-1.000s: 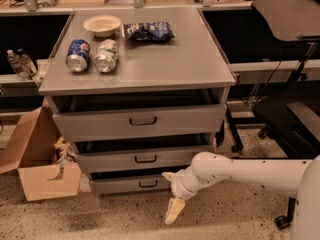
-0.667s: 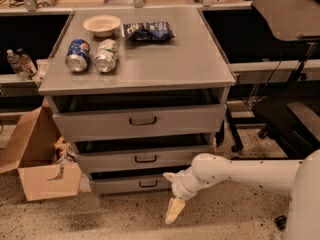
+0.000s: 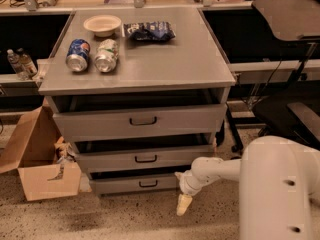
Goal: Open bottom drawer
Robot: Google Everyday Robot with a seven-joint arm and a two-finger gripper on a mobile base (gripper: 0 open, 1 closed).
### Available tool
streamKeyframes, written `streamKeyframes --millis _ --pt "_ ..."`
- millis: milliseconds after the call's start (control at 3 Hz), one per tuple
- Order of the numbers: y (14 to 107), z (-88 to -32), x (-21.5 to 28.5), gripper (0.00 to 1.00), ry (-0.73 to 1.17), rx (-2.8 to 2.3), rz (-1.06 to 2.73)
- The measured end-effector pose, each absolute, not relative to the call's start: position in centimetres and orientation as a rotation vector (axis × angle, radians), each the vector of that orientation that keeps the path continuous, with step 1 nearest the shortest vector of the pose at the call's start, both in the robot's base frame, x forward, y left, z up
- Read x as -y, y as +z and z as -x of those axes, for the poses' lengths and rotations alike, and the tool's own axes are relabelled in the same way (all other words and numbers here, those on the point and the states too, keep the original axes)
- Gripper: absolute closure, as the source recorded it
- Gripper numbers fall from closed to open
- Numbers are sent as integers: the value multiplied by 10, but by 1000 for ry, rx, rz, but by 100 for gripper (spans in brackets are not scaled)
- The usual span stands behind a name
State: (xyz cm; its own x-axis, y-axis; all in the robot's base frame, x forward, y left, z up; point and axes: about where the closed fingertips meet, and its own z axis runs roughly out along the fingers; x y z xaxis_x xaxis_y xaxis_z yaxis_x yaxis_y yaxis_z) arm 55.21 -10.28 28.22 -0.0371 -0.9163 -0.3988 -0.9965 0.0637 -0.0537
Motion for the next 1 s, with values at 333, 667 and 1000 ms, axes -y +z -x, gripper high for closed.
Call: streamKeyframes --millis 333,667,1000 --pt "241 -578 135 0 250 -2073 1898" --pt "210 -606 155 0 138 -2076 1873" --pt "191 -629 158 0 79 -2061 1880"
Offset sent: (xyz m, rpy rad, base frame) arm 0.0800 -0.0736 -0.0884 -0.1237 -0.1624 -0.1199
